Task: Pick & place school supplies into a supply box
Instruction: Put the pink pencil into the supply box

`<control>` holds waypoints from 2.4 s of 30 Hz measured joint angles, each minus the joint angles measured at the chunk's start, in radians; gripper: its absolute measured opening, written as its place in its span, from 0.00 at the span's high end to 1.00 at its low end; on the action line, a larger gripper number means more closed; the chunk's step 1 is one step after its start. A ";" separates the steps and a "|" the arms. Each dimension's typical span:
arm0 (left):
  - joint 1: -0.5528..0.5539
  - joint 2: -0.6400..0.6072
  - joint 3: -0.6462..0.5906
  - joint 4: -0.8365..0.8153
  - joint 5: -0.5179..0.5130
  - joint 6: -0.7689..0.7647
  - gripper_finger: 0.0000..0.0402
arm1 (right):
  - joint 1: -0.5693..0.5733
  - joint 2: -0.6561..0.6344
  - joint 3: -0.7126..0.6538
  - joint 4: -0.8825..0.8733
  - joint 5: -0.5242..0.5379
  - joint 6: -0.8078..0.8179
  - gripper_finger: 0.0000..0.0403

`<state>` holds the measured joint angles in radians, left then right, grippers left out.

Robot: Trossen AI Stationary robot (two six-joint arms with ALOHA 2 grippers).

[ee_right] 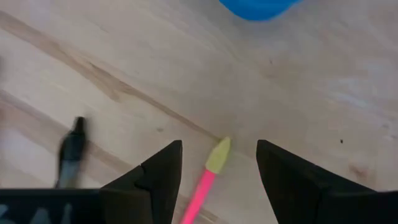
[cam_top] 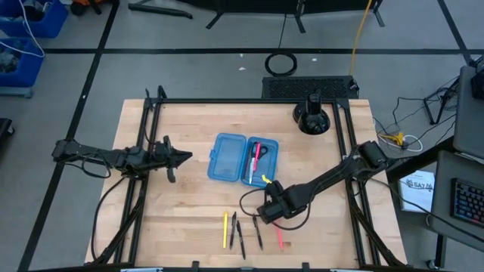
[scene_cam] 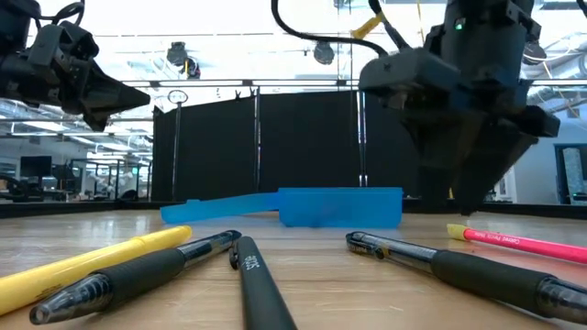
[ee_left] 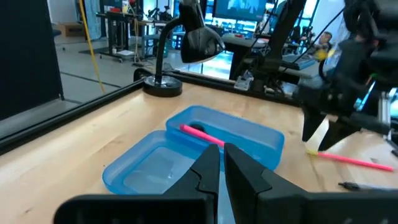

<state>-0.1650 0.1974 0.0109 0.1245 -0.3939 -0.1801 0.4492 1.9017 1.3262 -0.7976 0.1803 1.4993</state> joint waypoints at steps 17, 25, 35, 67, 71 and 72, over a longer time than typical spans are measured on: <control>0.000 0.000 0.000 0.007 0.001 -0.006 0.94 | 0.045 0.012 -0.066 0.044 0.003 0.078 0.51; 0.000 0.000 0.000 0.007 0.000 0.024 0.94 | 0.044 0.005 -0.157 0.152 0.002 0.061 0.51; 0.000 0.000 0.000 0.008 0.001 0.020 0.94 | 0.051 0.007 -0.162 0.146 0.006 0.033 0.62; 0.000 0.000 0.000 0.007 0.000 0.028 0.94 | 0.029 -0.028 -0.274 0.144 -0.028 -0.159 0.98; 0.000 0.000 0.000 0.007 0.000 0.028 0.94 | 0.025 -0.103 -0.260 0.170 -0.025 -0.174 0.98; 0.000 0.000 0.000 0.007 0.000 0.028 0.94 | 0.023 -0.122 -0.262 0.170 -0.024 -0.175 0.98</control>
<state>-0.1652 0.1970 0.0113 0.1317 -0.3939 -0.1524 0.4726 1.7798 1.0645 -0.6276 0.1566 1.3243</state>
